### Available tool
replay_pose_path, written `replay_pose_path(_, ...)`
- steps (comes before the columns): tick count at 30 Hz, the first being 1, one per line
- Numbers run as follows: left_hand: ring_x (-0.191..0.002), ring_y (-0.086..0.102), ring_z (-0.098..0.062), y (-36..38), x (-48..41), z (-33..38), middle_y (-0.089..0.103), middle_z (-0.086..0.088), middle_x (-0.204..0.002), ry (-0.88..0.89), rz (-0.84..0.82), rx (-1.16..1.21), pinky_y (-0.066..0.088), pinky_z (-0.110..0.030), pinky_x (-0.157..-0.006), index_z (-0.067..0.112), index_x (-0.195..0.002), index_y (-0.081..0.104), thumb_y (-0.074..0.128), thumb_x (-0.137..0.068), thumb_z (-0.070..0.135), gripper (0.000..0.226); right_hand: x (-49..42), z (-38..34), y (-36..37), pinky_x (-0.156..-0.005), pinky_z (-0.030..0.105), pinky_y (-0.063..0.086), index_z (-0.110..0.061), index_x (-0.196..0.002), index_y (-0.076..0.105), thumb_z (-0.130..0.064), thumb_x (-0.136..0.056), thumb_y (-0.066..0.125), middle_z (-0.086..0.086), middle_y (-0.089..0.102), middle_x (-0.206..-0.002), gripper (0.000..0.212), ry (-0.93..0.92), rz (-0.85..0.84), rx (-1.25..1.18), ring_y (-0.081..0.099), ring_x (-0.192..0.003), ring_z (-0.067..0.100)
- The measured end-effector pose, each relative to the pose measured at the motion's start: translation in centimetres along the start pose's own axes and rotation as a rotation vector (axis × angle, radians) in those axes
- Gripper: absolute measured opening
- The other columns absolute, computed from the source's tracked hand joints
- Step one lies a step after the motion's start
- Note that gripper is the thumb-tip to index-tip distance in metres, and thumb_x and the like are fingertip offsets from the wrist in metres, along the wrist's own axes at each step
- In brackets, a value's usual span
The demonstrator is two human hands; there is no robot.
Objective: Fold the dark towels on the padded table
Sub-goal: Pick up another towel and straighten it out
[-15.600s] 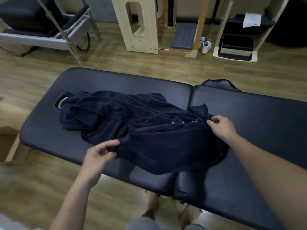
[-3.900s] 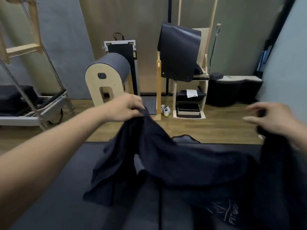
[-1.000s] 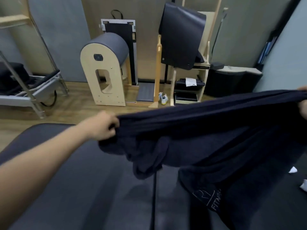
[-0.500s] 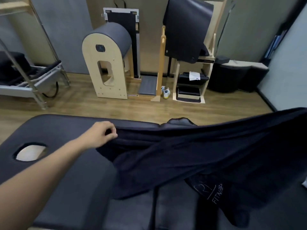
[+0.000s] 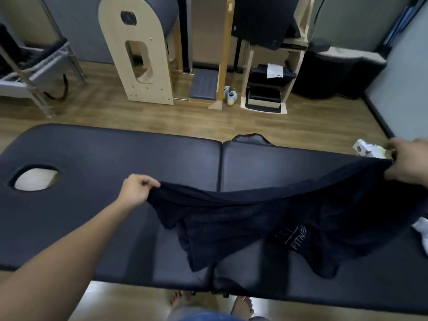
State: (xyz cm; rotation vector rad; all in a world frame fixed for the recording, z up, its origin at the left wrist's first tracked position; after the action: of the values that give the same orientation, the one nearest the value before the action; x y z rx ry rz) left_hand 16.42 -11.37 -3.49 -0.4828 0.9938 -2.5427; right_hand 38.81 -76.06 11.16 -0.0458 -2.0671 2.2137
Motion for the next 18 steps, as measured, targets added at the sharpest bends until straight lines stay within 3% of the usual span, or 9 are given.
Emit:
replay_pose_path(2, -0.1, 0.063, -0.014, 1.1, 0.6, 0.9, 0.07, -0.002, -0.107, -0.029, -0.033, 0.237, 0.048, -0.023, -0.087, 0.012, -0.103, 0.074, 0.053, -0.094, -0.009, 0.031, 6.6, -9.8, -1.7, -0.081, 0.039, 0.049, -0.034, -0.11, 0.052, -0.026, -0.051, 0.085, 0.012, 0.052, -0.101, 0.068, -0.138, -0.073, -0.022, 0.058, -0.093, 0.038)
replay_pose_path(4, -0.103, 0.063, -0.016, 2.8, 1.3, 1.5, 0.067, -0.003, -0.112, -0.001, -0.122, 0.337, 0.05, -0.022, -0.087, 0.013, -0.113, 0.069, 0.058, -0.088, -0.014, 0.039, 12.3, -18.7, -0.2, -0.079, 0.033, 0.046, -0.039, -0.1, 0.055, -0.021, -0.063, 0.08, 0.001, 0.057, -0.098, 0.049, -0.432, -0.16, -0.133, 0.06, -0.091, 0.026)
replay_pose_path(6, -0.099, 0.063, -0.016, 3.9, 2.0, 1.4, 0.068, -0.002, -0.105, -0.003, -0.114, 0.407, 0.052, -0.016, -0.082, 0.011, -0.109, 0.066, 0.059, -0.084, -0.02, 0.04, 15.7, -23.8, 4.5, -0.079, 0.031, 0.052, -0.039, -0.085, 0.062, -0.024, -0.069, 0.073, -0.013, 0.065, -0.087, 0.025, -0.602, -0.313, -0.242, 0.064, -0.084, 0.014)
replay_pose_path(8, -0.088, 0.062, -0.015, 4.5, 2.6, 0.7, 0.065, 0.001, -0.095, -0.09, -0.028, 0.518, 0.051, -0.01, -0.07, 0.006, -0.105, 0.061, 0.059, -0.084, -0.02, 0.034, 18.3, -27.9, 10.3, -0.078, 0.034, 0.054, -0.036, -0.082, 0.068, -0.034, -0.074, 0.07, -0.017, 0.065, -0.081, 0.009, -0.672, -0.464, -0.28, 0.065, -0.081, 0.011)
replay_pose_path(12, -0.079, 0.06, -0.015, 4.5, 2.6, -2.2, 0.061, -0.005, -0.095, -0.353, 0.195, 0.804, 0.052, -0.015, -0.061, 0.011, -0.105, 0.047, 0.061, -0.088, -0.01, 0.03, 21.9, -36.0, 17.3, -0.082, 0.032, 0.052, -0.038, -0.1, 0.069, -0.042, -0.087, 0.065, -0.014, 0.064, -0.102, 0.014, -0.766, -0.546, -0.301, 0.062, -0.097, 0.018)
replay_pose_path(15, -0.069, 0.061, -0.016, 4.0, 1.8, -3.1, 0.068, -0.004, -0.082, -0.342, 0.204, 0.871, 0.051, -0.023, -0.058, 0.015, -0.104, 0.046, 0.058, -0.091, -0.009, 0.029, 22.6, -40.0, 21.1, -0.089, 0.038, 0.049, -0.035, -0.139, 0.048, -0.046, -0.095, 0.055, -0.008, 0.048, -0.137, 0.045, -0.773, -0.555, -0.256, 0.057, -0.113, 0.025)
replay_pose_path(17, -0.06, 0.062, -0.011, 4.0, 1.8, -3.0, 0.07, -0.002, -0.077, -0.316, 0.165, 0.884, 0.05, -0.022, -0.054, 0.012, -0.108, 0.045, 0.056, -0.093, -0.009, 0.028, 22.3, -41.5, 23.3, -0.092, 0.04, 0.048, -0.031, -0.149, 0.035, -0.05, -0.096, 0.051, -0.005, 0.039, -0.148, 0.058, -0.716, -0.589, -0.25, 0.053, -0.121, 0.028)
replay_pose_path(18, -0.059, 0.063, -0.009, 4.0, 2.0, -2.9, 0.069, -0.003, -0.078, -0.315, 0.152, 0.889, 0.05, -0.021, -0.054, 0.011, -0.109, 0.044, 0.056, -0.093, -0.009, 0.028, 22.2, -41.9, 24.2, -0.093, 0.04, 0.048, -0.03, -0.148, 0.037, -0.05, -0.096, 0.052, -0.004, 0.041, -0.147, 0.058, -0.691, -0.61, -0.247, 0.052, -0.122, 0.028)
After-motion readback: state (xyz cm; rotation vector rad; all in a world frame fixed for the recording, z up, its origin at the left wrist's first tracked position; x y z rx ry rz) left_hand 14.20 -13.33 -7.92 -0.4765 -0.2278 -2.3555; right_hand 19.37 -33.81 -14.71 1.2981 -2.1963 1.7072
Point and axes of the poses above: each hand's wrist, its own x-axis away from the middle knuckle, its own y-axis out of the palm, z = x × y, the point moved 6 cm from there along -x, towards the middle knuckle
